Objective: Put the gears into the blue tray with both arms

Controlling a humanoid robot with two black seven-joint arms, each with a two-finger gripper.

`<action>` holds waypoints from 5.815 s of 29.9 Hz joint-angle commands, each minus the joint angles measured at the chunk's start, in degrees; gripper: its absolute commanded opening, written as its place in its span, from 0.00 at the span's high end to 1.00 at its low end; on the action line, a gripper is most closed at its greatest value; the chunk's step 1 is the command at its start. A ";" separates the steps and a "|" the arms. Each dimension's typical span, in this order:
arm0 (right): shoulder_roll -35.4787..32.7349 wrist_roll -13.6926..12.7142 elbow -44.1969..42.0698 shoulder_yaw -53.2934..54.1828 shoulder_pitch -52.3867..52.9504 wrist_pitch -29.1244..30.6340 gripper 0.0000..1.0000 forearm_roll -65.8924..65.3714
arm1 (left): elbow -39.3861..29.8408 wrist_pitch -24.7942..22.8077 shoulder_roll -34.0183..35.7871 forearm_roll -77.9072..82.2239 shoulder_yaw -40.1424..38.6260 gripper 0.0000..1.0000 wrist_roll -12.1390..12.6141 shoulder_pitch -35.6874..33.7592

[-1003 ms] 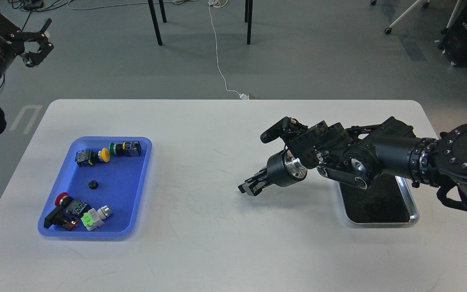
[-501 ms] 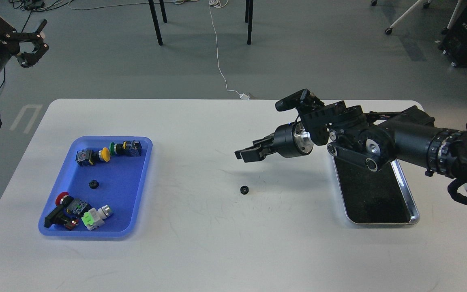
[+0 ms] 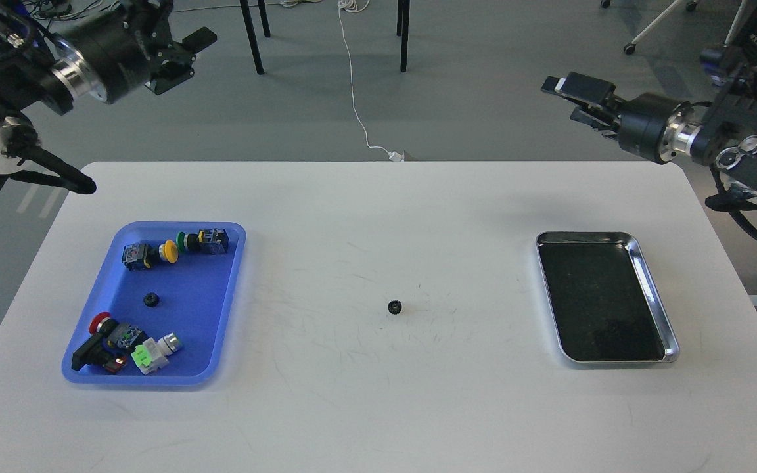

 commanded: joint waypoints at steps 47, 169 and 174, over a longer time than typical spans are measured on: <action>-16.38 0.01 19.14 28.32 -39.37 13.85 0.02 56.86 | -2.64 14.34 -23.23 80.80 32.31 0.40 1.41 8.28; 11.11 -6.01 -4.13 48.18 -26.99 13.85 0.02 56.33 | 16.60 7.67 -21.65 -34.24 -17.17 0.02 -3.42 14.95; 17.62 -9.71 -12.41 48.97 -22.24 13.85 0.02 56.33 | 22.05 7.49 -21.74 -35.57 -17.09 0.02 -3.51 13.82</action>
